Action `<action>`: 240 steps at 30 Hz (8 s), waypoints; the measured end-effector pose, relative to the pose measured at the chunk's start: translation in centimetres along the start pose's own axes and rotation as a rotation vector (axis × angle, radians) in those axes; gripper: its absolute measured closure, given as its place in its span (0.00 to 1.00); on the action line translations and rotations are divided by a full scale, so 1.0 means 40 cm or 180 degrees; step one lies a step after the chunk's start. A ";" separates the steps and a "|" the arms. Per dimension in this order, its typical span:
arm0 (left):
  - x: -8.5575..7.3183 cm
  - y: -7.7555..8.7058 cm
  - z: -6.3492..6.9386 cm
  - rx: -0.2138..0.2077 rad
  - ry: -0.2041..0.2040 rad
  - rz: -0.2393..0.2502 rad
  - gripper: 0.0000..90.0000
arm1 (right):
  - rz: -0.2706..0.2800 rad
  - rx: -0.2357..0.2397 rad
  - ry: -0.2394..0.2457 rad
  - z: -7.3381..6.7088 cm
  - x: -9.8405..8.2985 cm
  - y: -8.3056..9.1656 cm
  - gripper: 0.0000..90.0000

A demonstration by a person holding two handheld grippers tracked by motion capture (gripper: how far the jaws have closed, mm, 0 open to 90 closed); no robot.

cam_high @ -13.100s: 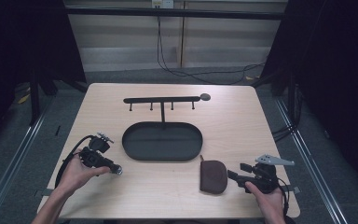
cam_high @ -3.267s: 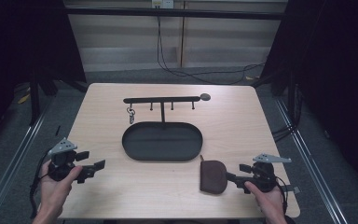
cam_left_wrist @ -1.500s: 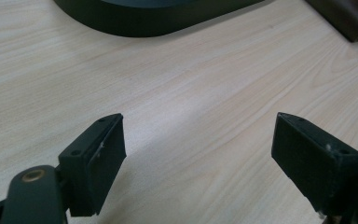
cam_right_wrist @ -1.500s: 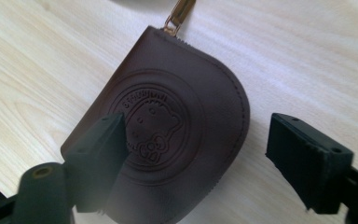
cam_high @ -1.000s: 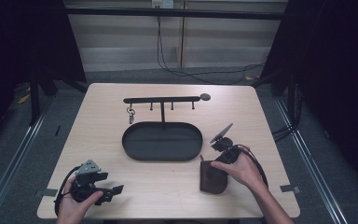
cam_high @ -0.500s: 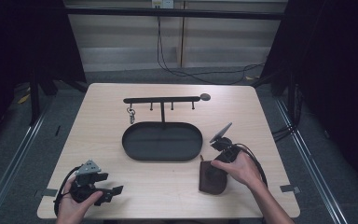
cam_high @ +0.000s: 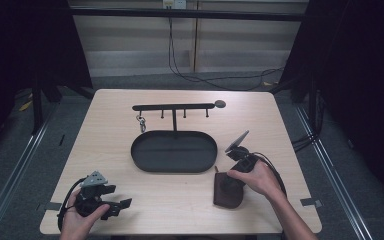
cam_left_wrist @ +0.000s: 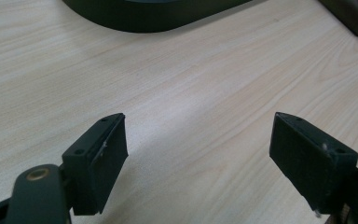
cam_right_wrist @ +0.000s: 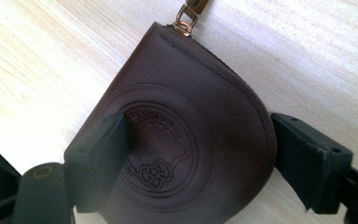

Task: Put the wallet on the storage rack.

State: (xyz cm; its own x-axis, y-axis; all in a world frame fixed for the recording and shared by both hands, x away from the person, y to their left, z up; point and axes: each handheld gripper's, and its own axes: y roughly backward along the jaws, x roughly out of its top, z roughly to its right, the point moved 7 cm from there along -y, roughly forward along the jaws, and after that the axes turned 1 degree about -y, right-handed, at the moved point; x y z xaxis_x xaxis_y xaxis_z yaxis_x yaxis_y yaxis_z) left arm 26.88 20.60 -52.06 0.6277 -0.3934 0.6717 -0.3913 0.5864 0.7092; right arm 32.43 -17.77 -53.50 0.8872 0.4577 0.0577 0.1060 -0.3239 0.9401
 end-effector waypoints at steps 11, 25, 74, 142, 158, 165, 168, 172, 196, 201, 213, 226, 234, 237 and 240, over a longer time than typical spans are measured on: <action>0.000 0.003 -0.001 -0.0013 0.0011 0.0015 0.21 | 0.0020 -0.0034 0.0004 -0.003 0.000 0.006 0.29; 0.008 0.018 -0.009 -0.0031 0.0030 0.0114 0.22 | 0.0273 -0.0049 -0.0063 0.007 0.005 0.042 0.62; 0.009 0.011 -0.011 -0.0066 0.0048 0.0085 0.22 | 0.0215 -0.0491 0.0113 -0.037 0.040 0.185 0.92; 0.006 0.016 -0.014 -0.0090 0.0062 0.0087 0.22 | 0.0991 -0.0105 0.0106 -0.112 0.244 0.307 0.93; 0.007 0.020 -0.016 -0.0096 0.0097 0.0112 0.22 | 0.1323 0.0181 -0.0075 -0.097 0.293 0.274 0.93; 0.010 0.023 -0.016 -0.0099 0.0092 0.0157 0.22 | 0.1435 0.0310 -0.0118 -0.093 0.309 0.256 0.94; 0.011 0.025 -0.017 -0.0100 0.0081 0.0169 0.22 | 0.1487 0.0366 -0.0123 -0.093 0.313 0.252 0.94; 0.013 0.025 -0.016 -0.0106 0.0085 0.0196 0.22 | 0.1529 0.0455 -0.0155 -0.091 0.318 0.241 0.94; 0.013 0.029 -0.018 -0.0168 0.0139 0.0222 0.22 | 0.1761 0.0656 -0.0383 -0.038 0.336 0.126 0.94; 0.013 0.030 -0.019 -0.0154 0.0135 0.0233 0.22 | 0.1747 0.0703 -0.0464 -0.032 0.339 0.099 0.94; 0.013 0.027 -0.015 -0.0171 0.0109 0.0210 0.22 | 0.1707 0.0504 -0.0559 -0.006 0.331 0.056 0.92; 0.015 0.030 -0.016 -0.0176 0.0124 0.0238 0.22 | 0.1701 0.0365 -0.0644 0.016 0.316 0.035 0.90; 0.016 0.032 -0.017 -0.0172 0.0126 0.0255 0.22 | 0.1663 0.0114 -0.0615 0.032 0.306 0.034 0.87; 0.017 0.032 -0.016 -0.0175 0.0115 0.0256 0.22 | 0.1746 0.0172 -0.0599 0.031 0.306 0.041 0.82; 0.017 0.032 -0.017 -0.0171 0.0120 0.0256 0.22 | 0.1816 0.0178 -0.0564 0.025 0.308 0.052 0.74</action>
State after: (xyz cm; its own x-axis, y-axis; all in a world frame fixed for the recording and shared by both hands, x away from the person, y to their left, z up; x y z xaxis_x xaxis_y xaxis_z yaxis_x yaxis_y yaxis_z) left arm 27.25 21.56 -50.85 0.6210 -0.3173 0.7167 -0.4054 0.6525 0.6402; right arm 44.03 -13.62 -51.18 0.8718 0.0552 0.4868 -0.3900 -0.5231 0.7578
